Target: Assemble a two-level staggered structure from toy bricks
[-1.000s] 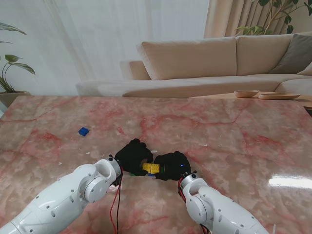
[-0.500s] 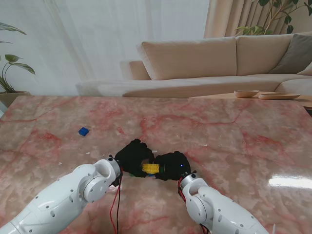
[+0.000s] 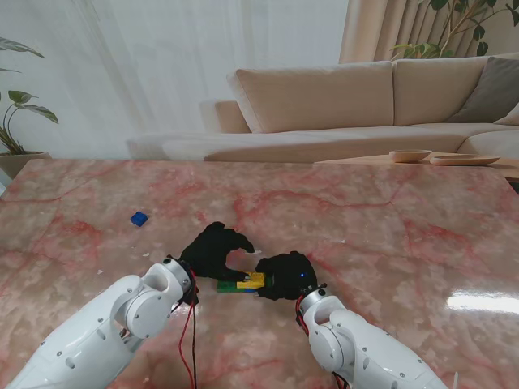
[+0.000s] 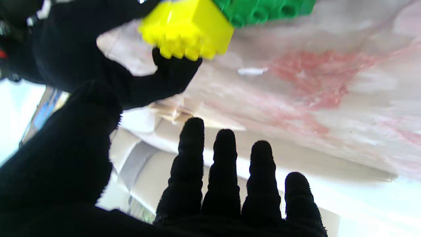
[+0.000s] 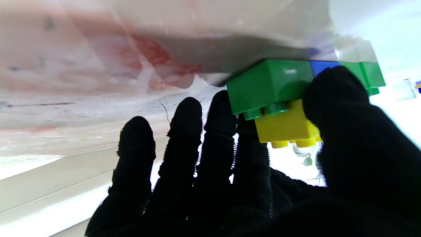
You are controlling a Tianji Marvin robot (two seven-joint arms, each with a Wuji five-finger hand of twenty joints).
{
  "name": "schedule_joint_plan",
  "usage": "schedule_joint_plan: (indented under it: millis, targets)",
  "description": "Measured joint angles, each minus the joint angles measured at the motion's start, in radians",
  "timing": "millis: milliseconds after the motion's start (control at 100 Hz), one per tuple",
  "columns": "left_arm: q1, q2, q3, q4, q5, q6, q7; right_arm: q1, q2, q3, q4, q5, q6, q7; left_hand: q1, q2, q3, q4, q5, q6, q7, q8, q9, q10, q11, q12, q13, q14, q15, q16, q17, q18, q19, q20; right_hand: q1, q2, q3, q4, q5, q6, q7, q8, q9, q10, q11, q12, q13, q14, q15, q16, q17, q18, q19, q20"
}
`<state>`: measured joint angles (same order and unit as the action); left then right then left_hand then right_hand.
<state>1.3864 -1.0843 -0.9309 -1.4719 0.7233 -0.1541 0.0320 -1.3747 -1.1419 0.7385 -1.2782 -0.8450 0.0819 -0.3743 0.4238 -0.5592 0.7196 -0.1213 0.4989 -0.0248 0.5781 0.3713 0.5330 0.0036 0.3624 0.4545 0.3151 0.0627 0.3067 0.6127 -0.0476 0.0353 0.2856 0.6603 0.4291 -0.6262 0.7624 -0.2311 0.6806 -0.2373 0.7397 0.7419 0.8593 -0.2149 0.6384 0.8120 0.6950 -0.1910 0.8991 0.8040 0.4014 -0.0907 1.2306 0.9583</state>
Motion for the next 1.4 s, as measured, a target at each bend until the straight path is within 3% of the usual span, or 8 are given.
schedule_joint_plan:
  millis: [110, 130, 160, 190, 290, 590, 1170, 1400]
  targets:
    - [0.007, -0.015, -0.006, 0.016, -0.005, 0.0, 0.069, 0.001, 0.0, -0.002, 0.001, 0.0, 0.0, -0.001, 0.021, -0.003, 0.094, -0.001, 0.073, -0.071, 0.161, 0.102, 0.147, -0.028, 0.101, 0.105, 0.153, 0.017, 0.13, 0.148, 0.002, 0.021, 0.276, 0.085, 0.0, 0.0, 0.0, 0.0, 0.0, 0.0, 0.0, 0.0, 0.0, 0.0, 0.0, 0.0, 0.0, 0.0, 0.0, 0.0, 0.0, 0.0, 0.0, 0.0]
    - [0.007, -0.017, -0.006, 0.019, -0.003, -0.001, 0.075, 0.001, 0.0, -0.002, 0.001, 0.0, 0.0, -0.001, 0.049, -0.032, 0.092, -0.032, 0.107, -0.098, 0.209, 0.116, 0.194, -0.035, 0.125, 0.128, 0.201, 0.024, 0.162, 0.185, 0.009, 0.027, 0.363, 0.097, 0.0, 0.0, 0.0, 0.0, 0.0, 0.0, 0.0, 0.0, 0.0, 0.0, 0.0, 0.0, 0.0, 0.0, 0.0, 0.0, 0.0, 0.0, 0.0, 0.0]
    - [0.006, -0.02, -0.006, 0.023, -0.002, -0.002, 0.077, 0.002, 0.0, -0.002, 0.001, 0.0, 0.0, -0.001, 0.084, -0.049, 0.093, -0.041, 0.128, -0.119, 0.242, 0.122, 0.227, -0.037, 0.141, 0.14, 0.24, 0.026, 0.187, 0.205, 0.021, 0.036, 0.42, 0.102, 0.0, 0.0, 0.0, 0.0, 0.0, 0.0, 0.0, 0.0, 0.0, 0.0, 0.0, 0.0, 0.0, 0.0, 0.0, 0.0, 0.0, 0.0, 0.0, 0.0]
    - [0.006, -0.021, -0.006, 0.027, -0.002, -0.004, 0.077, 0.002, 0.0, -0.003, 0.001, 0.0, 0.0, -0.001, 0.114, -0.084, 0.094, -0.072, 0.146, -0.146, 0.285, 0.122, 0.265, -0.044, 0.161, 0.158, 0.288, 0.029, 0.221, 0.236, 0.042, 0.046, 0.507, 0.112, 0.0, 0.0, 0.0, 0.0, 0.0, 0.0, 0.0, 0.0, 0.0, 0.0, 0.0, 0.0, 0.0, 0.0, 0.0, 0.0, 0.0, 0.0, 0.0, 0.0]
    - [-0.001, -0.022, 0.004, 0.039, -0.005, -0.017, 0.067, 0.003, 0.0, -0.003, 0.002, 0.0, 0.0, -0.001, 0.184, -0.126, 0.092, -0.087, 0.183, -0.213, 0.393, 0.098, 0.361, -0.057, 0.194, 0.238, 0.367, 0.034, 0.283, 0.295, 0.083, 0.066, 0.637, 0.121, 0.0, 0.0, 0.0, 0.0, 0.0, 0.0, 0.0, 0.0, 0.0, 0.0, 0.0, 0.0, 0.0, 0.0, 0.0, 0.0, 0.0, 0.0, 0.0, 0.0]
    - [-0.033, -0.026, 0.045, 0.098, 0.011, -0.032, 0.109, 0.003, 0.0, -0.002, 0.001, -0.002, 0.0, 0.002, 0.226, -0.136, 0.094, -0.087, 0.261, -0.265, 0.455, -0.003, 0.515, -0.075, 0.093, 0.381, 0.473, 0.037, 0.327, 0.321, 0.145, 0.081, 0.736, 0.136, 0.0, 0.0, 0.0, 0.0, 0.0, 0.0, 0.0, 0.0, 0.0, 0.0, 0.0, 0.0, 0.0, 0.0, 0.0, 0.0, 0.0, 0.0, 0.0, 0.0]
    - [-0.073, -0.019, 0.098, 0.15, 0.086, -0.067, 0.132, 0.002, 0.001, -0.001, -0.002, -0.002, 0.0, 0.008, 0.216, -0.136, 0.094, -0.087, 0.326, -0.269, 0.457, -0.053, 0.565, -0.076, 0.034, 0.395, 0.499, 0.037, 0.338, 0.322, 0.153, 0.082, 0.739, 0.136, 0.0, 0.0, 0.0, -0.006, 0.0, -0.001, 0.0, 0.0, 0.0, 0.0, 0.0, 0.013, 0.0, 0.0, 0.0, 0.0, 0.0, 0.0, 0.0, 0.0]
    - [-0.088, -0.014, 0.112, 0.16, 0.097, -0.084, 0.123, 0.002, 0.001, -0.001, -0.003, -0.003, 0.0, 0.011, 0.212, -0.138, 0.093, -0.106, 0.34, -0.321, 0.486, -0.053, 0.6, -0.075, 0.008, 0.377, 0.525, 0.037, 0.339, 0.322, 0.166, 0.082, 0.75, 0.136, 0.0, -0.003, 0.0, -0.006, 0.0, -0.001, 0.0, 0.0, 0.0, 0.0, 0.0, 0.014, 0.0, 0.0, 0.0, 0.0, 0.0, 0.0, 0.0, 0.0]
